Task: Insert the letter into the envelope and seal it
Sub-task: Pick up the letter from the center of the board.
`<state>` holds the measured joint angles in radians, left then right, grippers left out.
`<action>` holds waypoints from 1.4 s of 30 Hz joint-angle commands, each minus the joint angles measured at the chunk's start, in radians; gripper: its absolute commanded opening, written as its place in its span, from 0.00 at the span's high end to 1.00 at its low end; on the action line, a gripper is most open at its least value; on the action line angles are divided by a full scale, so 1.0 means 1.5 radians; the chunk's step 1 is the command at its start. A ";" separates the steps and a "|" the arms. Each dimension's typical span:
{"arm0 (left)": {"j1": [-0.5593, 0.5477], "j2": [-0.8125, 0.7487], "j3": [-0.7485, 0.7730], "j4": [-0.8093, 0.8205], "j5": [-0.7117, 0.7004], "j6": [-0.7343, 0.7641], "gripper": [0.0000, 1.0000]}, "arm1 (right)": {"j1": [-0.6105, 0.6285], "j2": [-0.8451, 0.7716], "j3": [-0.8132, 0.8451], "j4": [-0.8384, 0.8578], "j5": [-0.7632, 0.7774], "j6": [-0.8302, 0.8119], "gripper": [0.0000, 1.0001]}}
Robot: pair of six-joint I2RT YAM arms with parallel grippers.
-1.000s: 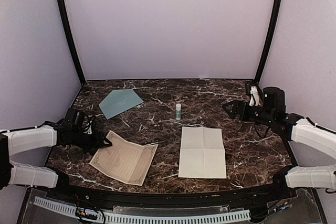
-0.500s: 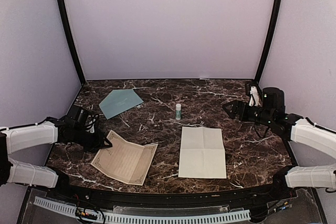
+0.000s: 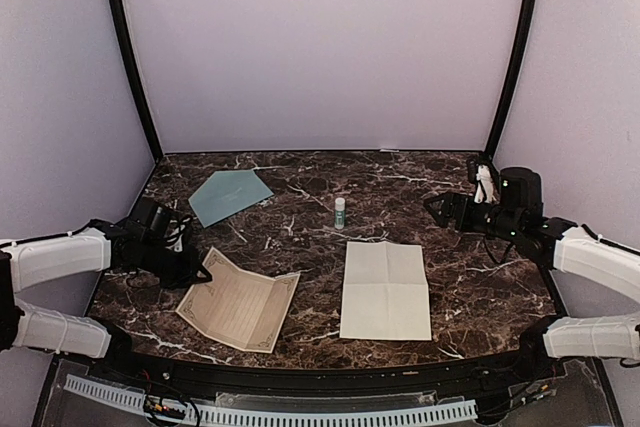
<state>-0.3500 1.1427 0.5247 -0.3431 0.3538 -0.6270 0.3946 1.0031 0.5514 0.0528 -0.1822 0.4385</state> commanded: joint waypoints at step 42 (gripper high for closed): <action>-0.111 0.004 0.303 0.541 0.225 0.052 1.00 | 0.135 0.141 0.171 0.218 -0.155 0.087 0.01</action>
<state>-0.5095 1.1427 0.9424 0.3519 0.5972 -0.5373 0.5785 1.1831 0.7570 0.2680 -0.3676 0.5636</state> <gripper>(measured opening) 0.004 0.986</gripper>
